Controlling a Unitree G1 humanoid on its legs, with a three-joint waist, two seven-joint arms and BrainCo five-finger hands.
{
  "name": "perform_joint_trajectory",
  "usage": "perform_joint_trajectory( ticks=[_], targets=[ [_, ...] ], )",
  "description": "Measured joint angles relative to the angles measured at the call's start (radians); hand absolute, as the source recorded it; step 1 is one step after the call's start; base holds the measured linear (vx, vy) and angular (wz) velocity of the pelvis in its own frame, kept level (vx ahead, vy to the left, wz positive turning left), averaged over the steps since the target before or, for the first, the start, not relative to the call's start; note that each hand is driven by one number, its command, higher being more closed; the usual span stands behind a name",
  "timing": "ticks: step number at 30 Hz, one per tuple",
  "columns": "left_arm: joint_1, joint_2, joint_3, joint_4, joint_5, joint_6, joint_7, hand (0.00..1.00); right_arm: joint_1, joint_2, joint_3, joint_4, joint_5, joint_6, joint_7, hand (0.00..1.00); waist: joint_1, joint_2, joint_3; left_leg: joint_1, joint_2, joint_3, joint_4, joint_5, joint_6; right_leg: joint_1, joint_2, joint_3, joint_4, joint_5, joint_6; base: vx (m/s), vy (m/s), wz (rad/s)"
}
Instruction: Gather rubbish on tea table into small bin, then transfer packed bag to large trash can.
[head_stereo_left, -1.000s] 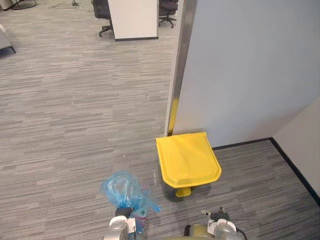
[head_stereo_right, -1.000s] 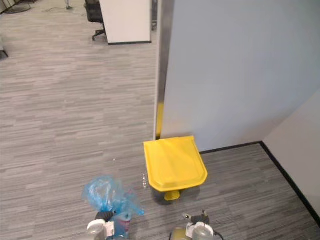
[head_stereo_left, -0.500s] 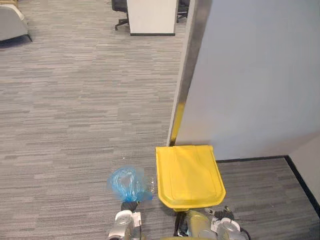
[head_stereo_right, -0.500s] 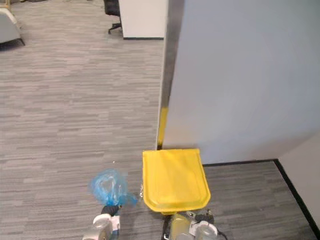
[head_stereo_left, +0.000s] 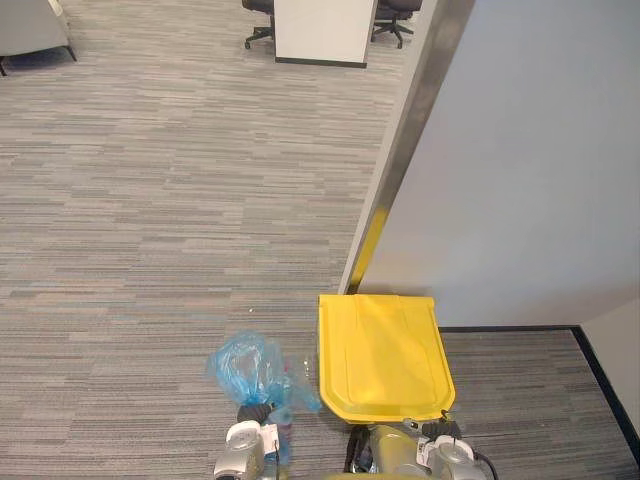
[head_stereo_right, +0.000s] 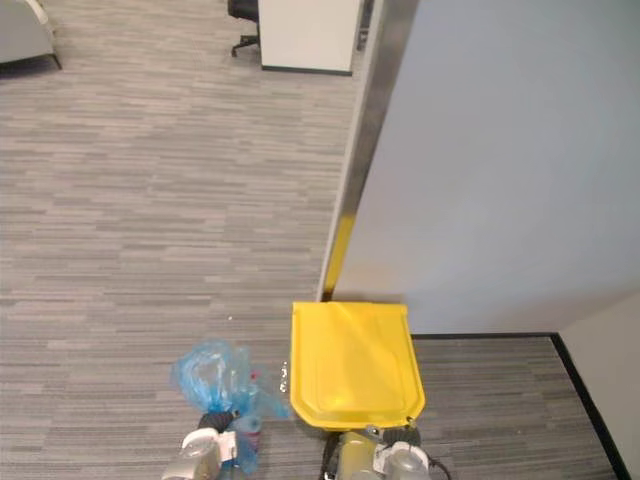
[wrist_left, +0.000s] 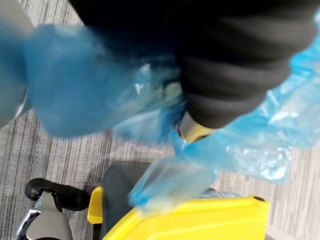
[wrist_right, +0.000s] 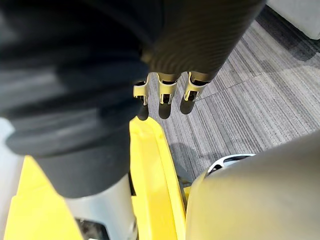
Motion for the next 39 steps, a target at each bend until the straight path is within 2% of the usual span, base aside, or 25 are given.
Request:
perform_joint_trajectory(
  ticks=[3,5,6,8,10,11,12,13,14,15,16,18,19,21,24,29,31,34,37,39],
  targets=[
    [0.005,0.010,-0.024,-0.001,-0.001,0.000,0.000,1.00,0.018,0.003,-0.001,-0.018,0.000,-0.001,0.001,0.00,-0.008,-0.001,-0.002,0.015,0.003,0.017,-0.003,0.000,0.000,0.016,0.000,0.001,-0.001,0.010,0.004,-0.11,-0.012,0.01],
    [0.003,0.011,-0.032,-0.003,-0.001,0.000,0.000,1.00,0.037,0.004,-0.004,-0.036,0.000,-0.007,0.003,0.00,-0.013,-0.001,-0.010,-0.004,0.004,0.022,0.003,0.006,-0.001,-0.003,0.009,0.020,-0.022,0.069,0.057,-0.20,0.023,-0.06],
    [0.010,0.000,-0.025,-0.005,-0.002,-0.002,0.001,1.00,0.040,-0.003,-0.023,-0.061,0.000,-0.007,0.002,0.00,-0.012,0.043,-0.030,-0.028,0.048,0.048,-0.030,0.019,-0.007,-0.025,0.041,0.045,-0.012,0.097,0.066,-0.20,0.033,-0.04],
    [0.017,0.013,-0.029,-0.007,-0.002,-0.003,0.002,1.00,0.063,0.011,-0.022,-0.064,0.007,-0.012,0.000,0.00,-0.030,0.000,-0.042,-0.029,0.025,0.049,-0.065,0.032,-0.028,-0.051,-0.014,0.108,0.291,0.010,0.074,-0.15,-0.051,0.11],
    [0.031,0.011,-0.033,-0.007,-0.002,0.001,0.001,1.00,0.072,0.016,-0.022,-0.060,0.006,-0.011,0.001,0.00,-0.029,-0.012,-0.049,-0.030,0.025,0.049,-0.053,0.036,-0.035,-0.019,-0.051,0.125,0.384,-0.027,0.074,-0.13,-0.157,0.03],
    [0.033,0.010,-0.034,-0.006,-0.003,0.001,0.000,1.00,0.074,0.017,-0.022,-0.057,0.006,-0.010,0.002,0.00,-0.030,-0.019,-0.051,-0.024,0.015,0.049,-0.058,0.047,-0.052,-0.007,-0.057,0.121,0.350,-0.044,0.093,-0.09,-0.156,-0.05],
    [0.036,0.008,-0.034,0.001,-0.004,0.004,0.000,1.00,0.081,0.016,-0.023,-0.054,0.005,-0.009,0.002,0.00,-0.028,-0.023,-0.068,-0.024,0.016,0.049,-0.084,0.069,-0.052,0.006,-0.036,0.102,0.290,-0.059,0.101,-0.05,-0.103,-0.27],
    [0.037,-0.005,-0.036,0.001,-0.009,0.005,0.001,1.00,0.085,0.005,-0.024,-0.051,0.001,-0.008,0.002,0.00,-0.014,0.014,-0.091,-0.030,0.027,0.053,-0.133,0.085,-0.024,0.031,0.017,0.118,0.163,-0.059,0.101,-0.08,-0.057,-0.59],
    [0.035,-0.011,-0.038,-0.009,-0.013,0.001,0.000,1.00,0.064,-0.008,-0.024,-0.024,0.000,-0.009,0.000,0.00,-0.002,0.042,-0.113,-0.066,0.010,0.041,-0.194,0.116,0.022,0.087,0.057,0.164,-0.043,-0.068,0.087,-0.11,-0.013,-0.83],
    [0.025,0.001,-0.037,-0.017,-0.018,-0.006,0.001,1.00,0.026,-0.015,-0.023,0.012,0.000,-0.006,0.001,0.00,-0.001,0.033,-0.106,-0.090,-0.011,0.041,-0.216,0.151,-0.006,0.086,0.062,0.194,-0.131,-0.083,0.048,-0.14,-0.019,-0.62],
    [0.008,0.014,-0.041,-0.003,-0.022,-0.001,0.002,1.00,0.005,-0.023,-0.021,0.047,0.001,-0.002,0.004,0.00,-0.013,0.043,-0.090,-0.099,-0.007,0.030,-0.221,0.169,-0.011,0.082,0.077,0.190,-0.152,-0.053,0.043,-0.20,-0.085,-0.25],
    [0.012,0.024,-0.075,0.001,-0.032,0.000,0.000,1.00,0.012,-0.033,-0.022,0.059,0.000,0.011,0.003,0.00,-0.020,0.034,-0.088,-0.118,-0.015,0.014,-0.227,0.219,0.033,0.113,0.078,0.190,-0.248,0.005,0.035,-0.18,-0.076,0.09],
    [0.023,0.024,-0.075,0.010,-0.039,0.001,-0.001,1.00,0.020,-0.042,-0.028,0.061,0.002,0.011,0.002,0.00,-0.023,0.039,-0.088,-0.128,-0.015,-0.003,-0.227,0.220,0.036,0.127,0.081,0.181,-0.285,0.027,0.037,-0.12,0.005,0.15],
    [0.024,0.026,-0.075,0.018,-0.039,0.001,-0.001,1.00,0.022,-0.053,-0.030,0.061,0.002,0.011,0.001,0.00,-0.024,0.043,-0.080,-0.141,-0.018,-0.034,-0.229,0.223,0.031,0.135,0.076,0.165,-0.311,0.050,0.042,-0.11,0.030,0.27],
    [0.025,0.033,-0.065,0.018,-0.040,0.000,0.000,1.00,0.023,-0.063,-0.030,0.071,0.003,0.012,0.001,0.00,-0.025,0.035,-0.072,-0.184,-0.026,-0.038,-0.222,0.226,-0.014,0.112,0.052,0.141,-0.302,0.068,0.052,-0.16,0.088,0.28],
    [0.038,0.050,-0.064,0.017,-0.040,0.000,-0.001,1.00,0.029,-0.044,-0.031,0.053,0.005,0.003,0.001,0.00,-0.029,0.035,-0.077,-0.178,-0.049,-0.021,-0.242,0.216,0.003,0.101,0.018,0.142,-0.298,0.065,0.071,-0.06,0.043,0.00],
    [0.054,0.049,-0.068,0.023,-0.040,-0.001,-0.001,1.00,0.037,-0.036,-0.043,0.049,0.008,0.000,0.001,0.00,-0.046,0.041,-0.102,-0.163,-0.053,-0.009,-0.314,0.251,-0.001,0.102,0.018,0.136,-0.334,0.076,0.077,0.03,0.009,0.08],
    [0.049,0.057,-0.081,0.042,-0.040,0.000,-0.001,1.00,0.036,-0.036,-0.052,0.051,0.009,0.001,0.000,0.00,-0.050,0.047,-0.110,-0.160,-0.053,-0.011,-0.347,0.290,-0.004,0.105,0.024,0.131,-0.369,0.103,0.077,0.10,0.012,0.03],
    [0.046,0.067,-0.088,0.050,-0.040,0.000,-0.001,1.00,0.034,-0.035,-0.053,0.056,0.009,0.001,0.000,0.00,-0.055,0.045,-0.106,-0.129,-0.052,-0.018,-0.350,0.296,-0.008,0.149,0.027,0.123,-0.399,0.117,0.074,0.15,0.015,0.09],
    [0.047,0.085,-0.088,0.055,-0.039,0.000,-0.001,1.00,0.032,-0.030,-0.052,0.075,0.009,0.002,0.001,0.00,-0.057,0.033,-0.103,-0.098,-0.055,-0.024,-0.352,0.292,-0.008,0.206,0.026,0.110,-0.441,0.121,0.077,0.10,0.021,0.14]
  ],
)
